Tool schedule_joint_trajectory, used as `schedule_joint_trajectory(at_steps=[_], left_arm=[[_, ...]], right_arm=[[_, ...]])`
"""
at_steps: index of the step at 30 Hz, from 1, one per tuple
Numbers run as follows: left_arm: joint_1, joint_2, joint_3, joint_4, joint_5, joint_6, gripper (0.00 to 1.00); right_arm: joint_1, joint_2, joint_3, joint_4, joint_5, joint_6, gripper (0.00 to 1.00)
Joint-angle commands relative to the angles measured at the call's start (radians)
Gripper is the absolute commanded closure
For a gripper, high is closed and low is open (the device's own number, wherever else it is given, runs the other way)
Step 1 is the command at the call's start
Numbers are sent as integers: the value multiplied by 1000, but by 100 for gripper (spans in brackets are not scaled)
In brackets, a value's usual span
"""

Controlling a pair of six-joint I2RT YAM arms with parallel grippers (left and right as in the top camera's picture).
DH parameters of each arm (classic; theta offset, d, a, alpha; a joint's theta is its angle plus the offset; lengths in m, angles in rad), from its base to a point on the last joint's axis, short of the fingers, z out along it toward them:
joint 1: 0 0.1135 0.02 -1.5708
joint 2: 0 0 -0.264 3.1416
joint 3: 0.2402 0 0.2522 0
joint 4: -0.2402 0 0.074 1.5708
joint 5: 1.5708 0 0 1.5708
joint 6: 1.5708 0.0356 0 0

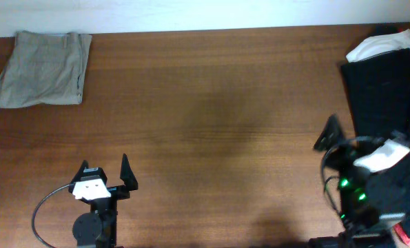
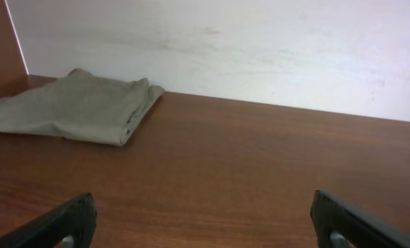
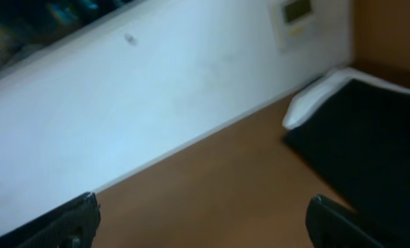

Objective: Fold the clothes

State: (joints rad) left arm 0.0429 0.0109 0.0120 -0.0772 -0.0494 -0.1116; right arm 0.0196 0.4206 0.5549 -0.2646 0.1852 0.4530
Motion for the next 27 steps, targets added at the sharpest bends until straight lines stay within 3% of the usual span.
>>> schedule_joint_trajectory(at_steps=[1,6,14,21,27], left_arm=[[6,-6,-3,-3,4,16,1],[6,-6,-3,-3,4,16,1],[6,-6,-3,-3,4,16,1],[6,-6,-3,-3,4,16,1],[6,-6,-3,-3,4,16,1]], right_arm=[[2,-161,-220,123,-116,21,1],[28,-420,-434,150,-123,36,1],[42,-417,-460,159,-122,39,1],[61,-417,-549,341,-96,39,1],[61,-417,-549,248,-76,34,1]])
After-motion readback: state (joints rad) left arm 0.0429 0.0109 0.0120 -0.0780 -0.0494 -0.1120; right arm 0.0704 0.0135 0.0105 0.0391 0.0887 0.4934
